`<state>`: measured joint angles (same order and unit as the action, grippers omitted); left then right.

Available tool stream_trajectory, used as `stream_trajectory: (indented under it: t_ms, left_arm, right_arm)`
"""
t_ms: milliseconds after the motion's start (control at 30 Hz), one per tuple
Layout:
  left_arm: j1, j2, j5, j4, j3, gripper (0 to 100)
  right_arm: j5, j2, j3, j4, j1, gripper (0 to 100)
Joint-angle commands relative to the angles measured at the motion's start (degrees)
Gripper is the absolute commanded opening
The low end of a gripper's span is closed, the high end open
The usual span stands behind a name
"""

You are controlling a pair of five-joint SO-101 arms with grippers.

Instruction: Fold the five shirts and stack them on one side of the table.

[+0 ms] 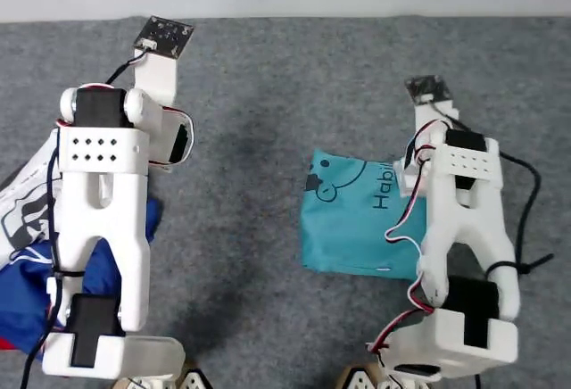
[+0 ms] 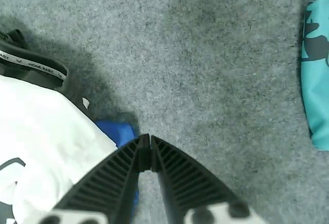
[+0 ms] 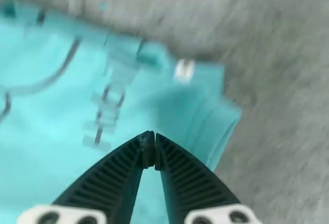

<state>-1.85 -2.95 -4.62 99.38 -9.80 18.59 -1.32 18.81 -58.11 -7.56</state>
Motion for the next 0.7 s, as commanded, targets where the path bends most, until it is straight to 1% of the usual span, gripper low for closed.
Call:
stream_trajectory:
  t_ms: [0, 133, 233, 300, 367, 467, 567, 667]
  left_arm:
    - [-0.3, -2.5, -0.4, 1.1, 0.0, 1]
    - [-0.1, -2.5, -0.4, 1.1, 0.0, 1]
    - [-0.4, -2.5, -0.4, 1.1, 0.1, 1]
    - [-0.4, -2.5, -0.4, 1.1, 0.1, 1]
    - [-0.4, -2.5, -0.4, 1.1, 0.1, 1]
    - [-0.4, -2.5, -0.4, 1.1, 0.1, 1]
    - [-0.4, -2.5, -0.4, 1.1, 0.1, 1]
    - [-0.4, -2.5, -0.4, 1.1, 0.1, 1]
  right_arm:
    - [-0.8, -2.2, -3.3, 9.4, 0.6, 1.1]
    - [-0.7, -10.5, -5.2, 18.5, 1.0, 0.9]
    - [-0.9, -15.2, -11.1, 17.7, 2.0, 0.9]
    - [-1.1, -15.6, -15.6, 12.7, 2.2, 0.9]
    - [-1.6, -14.3, -20.2, 4.6, 2.3, 0.9]
    - [-5.5, -12.3, -26.1, -8.3, 2.9, 1.2]
    - [-7.6, -11.5, -31.1, -20.1, 2.8, 1.7]
    - [-7.6, -11.5, -34.3, -28.4, 2.7, 6.4]
